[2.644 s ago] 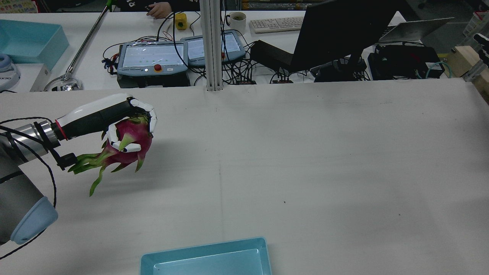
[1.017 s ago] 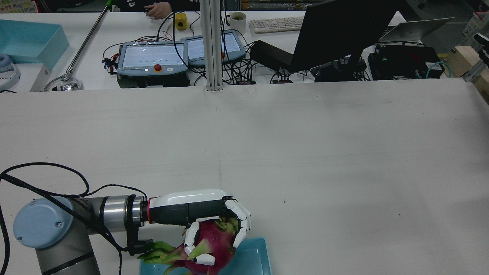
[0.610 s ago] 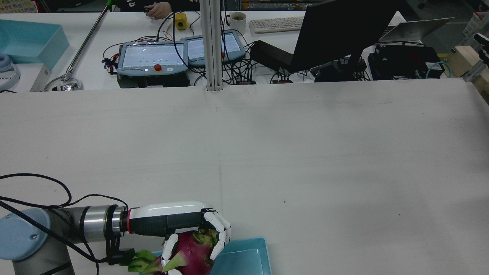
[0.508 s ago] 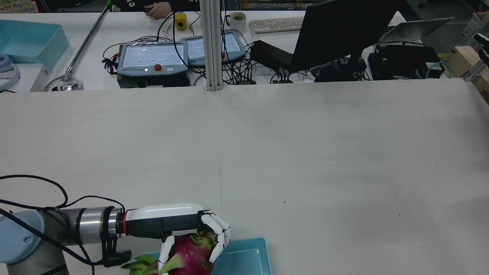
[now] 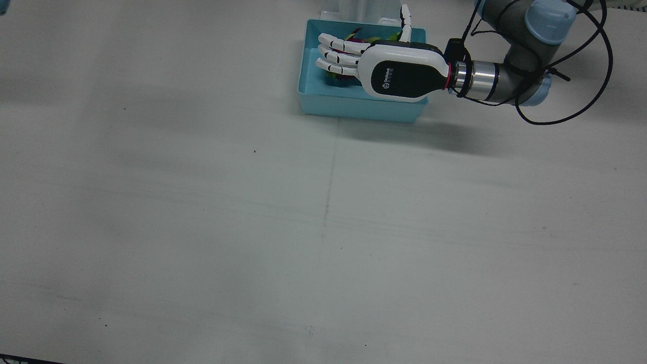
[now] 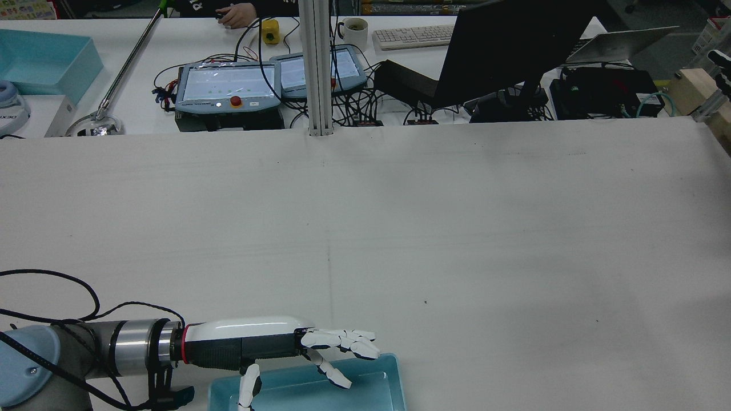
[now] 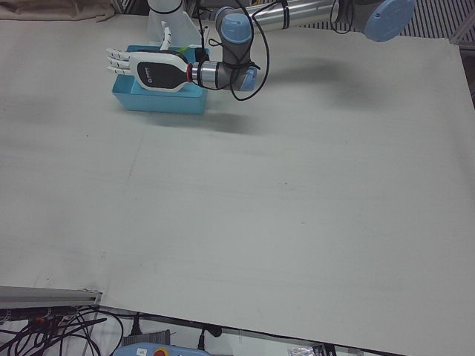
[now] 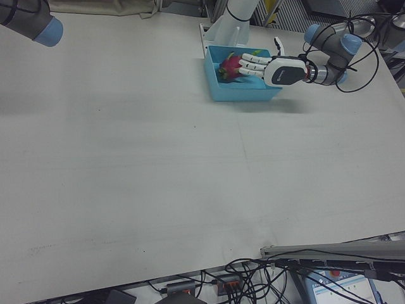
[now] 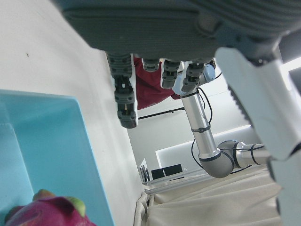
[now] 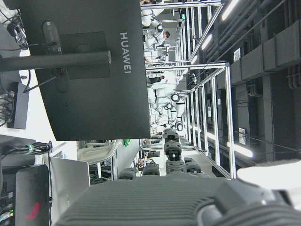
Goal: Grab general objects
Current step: 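Lower the dragon fruit into the tray and open the left hand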
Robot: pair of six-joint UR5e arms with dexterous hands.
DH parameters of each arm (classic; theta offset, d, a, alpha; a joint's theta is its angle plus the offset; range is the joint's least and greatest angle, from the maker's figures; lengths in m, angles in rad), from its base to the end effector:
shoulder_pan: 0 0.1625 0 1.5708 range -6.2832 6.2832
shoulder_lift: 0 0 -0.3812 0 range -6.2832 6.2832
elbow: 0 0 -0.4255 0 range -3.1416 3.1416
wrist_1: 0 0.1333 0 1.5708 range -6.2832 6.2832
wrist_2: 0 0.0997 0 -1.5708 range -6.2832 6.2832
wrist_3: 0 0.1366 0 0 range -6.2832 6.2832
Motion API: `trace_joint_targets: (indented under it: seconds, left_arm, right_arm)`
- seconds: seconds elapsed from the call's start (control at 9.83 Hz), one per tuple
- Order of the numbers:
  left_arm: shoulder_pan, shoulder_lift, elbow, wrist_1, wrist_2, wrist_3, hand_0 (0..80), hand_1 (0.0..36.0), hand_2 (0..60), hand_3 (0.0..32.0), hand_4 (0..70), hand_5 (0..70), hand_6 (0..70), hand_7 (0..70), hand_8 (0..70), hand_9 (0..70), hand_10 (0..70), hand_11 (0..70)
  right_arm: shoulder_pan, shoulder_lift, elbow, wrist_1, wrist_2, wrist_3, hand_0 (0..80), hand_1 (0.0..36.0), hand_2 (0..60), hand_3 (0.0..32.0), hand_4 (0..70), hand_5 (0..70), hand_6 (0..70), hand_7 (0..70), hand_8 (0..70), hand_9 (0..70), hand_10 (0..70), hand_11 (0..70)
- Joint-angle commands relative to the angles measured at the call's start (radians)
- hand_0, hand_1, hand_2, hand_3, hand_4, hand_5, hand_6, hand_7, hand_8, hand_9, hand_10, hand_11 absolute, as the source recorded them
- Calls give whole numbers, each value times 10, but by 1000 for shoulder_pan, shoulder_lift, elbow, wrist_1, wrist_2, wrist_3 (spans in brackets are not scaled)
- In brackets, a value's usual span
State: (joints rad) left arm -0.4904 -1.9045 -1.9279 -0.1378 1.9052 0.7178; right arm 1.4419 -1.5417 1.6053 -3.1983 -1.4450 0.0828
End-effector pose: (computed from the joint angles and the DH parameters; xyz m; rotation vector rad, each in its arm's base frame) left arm 0.4995 -0.3670 0.2239 -0.5757 2.2842 -0.2587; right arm 0.0757 -0.5865 0.6153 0.0950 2.1876 -2.1729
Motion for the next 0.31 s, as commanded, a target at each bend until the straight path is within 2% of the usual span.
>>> trace_joint_targets:
  seconds: [0.0,0.1,0.2]
  left_arm:
    - [-87,-1,18,29,0,-3,517,235,184,138,0,128,0,93,0,4,0,0]
    - [-190,-4,41,35,0,-5,517,232,176,138,0,128,0,93,0,4,0,0]
    - [-274,-10,94,49,0,-8,519,225,155,68,13,158,6,134,0,12,0,0]
  right_arm:
    - [0,0,-1,0,0,0,0,0,0,0,0,0,0,0,0,0,0,0]
    - [0,0,-1,0,0,0,0,0,0,0,0,0,0,0,0,0,0,0]
    - [-2,0,-1,0,0,0,0,0,0,0,0,0,0,0,0,0,0,0]
